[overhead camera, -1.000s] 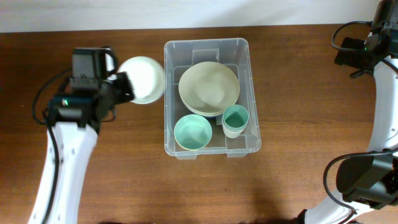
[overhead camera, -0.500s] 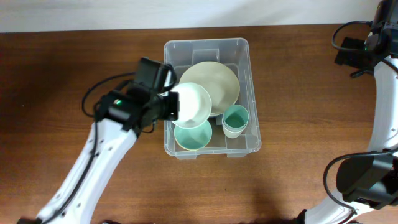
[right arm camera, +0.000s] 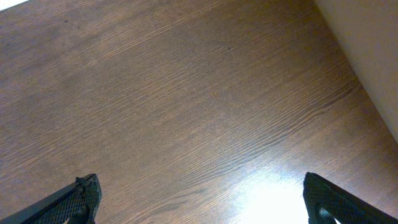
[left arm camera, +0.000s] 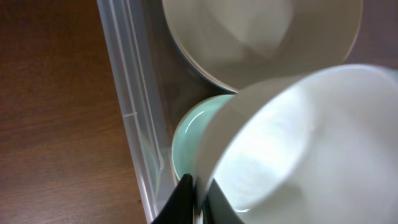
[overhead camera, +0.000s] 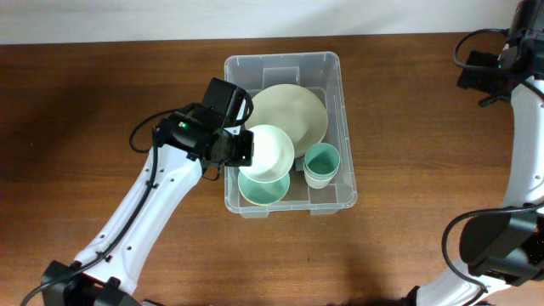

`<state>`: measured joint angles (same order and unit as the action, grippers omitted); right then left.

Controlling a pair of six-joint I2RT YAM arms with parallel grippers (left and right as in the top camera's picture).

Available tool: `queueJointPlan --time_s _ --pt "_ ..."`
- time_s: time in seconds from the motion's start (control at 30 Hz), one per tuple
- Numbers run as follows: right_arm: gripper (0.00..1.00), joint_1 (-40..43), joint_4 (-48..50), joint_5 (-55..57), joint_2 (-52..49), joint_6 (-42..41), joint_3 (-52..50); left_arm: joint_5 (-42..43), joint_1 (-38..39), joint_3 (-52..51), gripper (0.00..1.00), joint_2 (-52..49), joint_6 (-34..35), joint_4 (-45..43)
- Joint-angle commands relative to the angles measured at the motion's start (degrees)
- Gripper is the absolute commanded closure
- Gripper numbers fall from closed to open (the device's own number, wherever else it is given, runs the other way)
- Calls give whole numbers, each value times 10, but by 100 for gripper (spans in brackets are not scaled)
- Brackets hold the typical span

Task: Pack container
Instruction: 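Lift the white bowl and stack it into the mint bowl, then release and retract the left gripper to the upper left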

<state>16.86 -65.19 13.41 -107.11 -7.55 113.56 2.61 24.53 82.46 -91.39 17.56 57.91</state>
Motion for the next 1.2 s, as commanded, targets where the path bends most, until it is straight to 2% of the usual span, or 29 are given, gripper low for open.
queueJointPlan --time_s 0.0,0.07,0.13,0.17,0.37,0.67,0.8,0.97,1.17 --pt "1 0 0 -1 -1 -5 0 11 1 1 88 2 -3 3" --pt "1 0 0 -1 -1 -5 0 11 1 1 73 2 -3 2" --pt "1 0 0 -1 -1 -5 0 11 1 1 46 2 -3 2" --pt "1 0 0 -1 -1 -5 0 11 1 1 43 2 -3 2" --pt "1 0 0 -1 -1 -5 0 -24 -16 24 41 11 -3 -15" --pt "1 0 0 -1 -1 -5 0 -146 -176 89 40 45 -2 -29" --pt "1 0 0 -1 -1 -5 0 -144 -261 91 3 52 5 -58" --pt "1 0 0 -1 -1 -5 0 -127 -318 91 1 52 28 -57" --pt "1 0 0 -1 -1 -5 0 -130 -331 91 1 52 28 -56"
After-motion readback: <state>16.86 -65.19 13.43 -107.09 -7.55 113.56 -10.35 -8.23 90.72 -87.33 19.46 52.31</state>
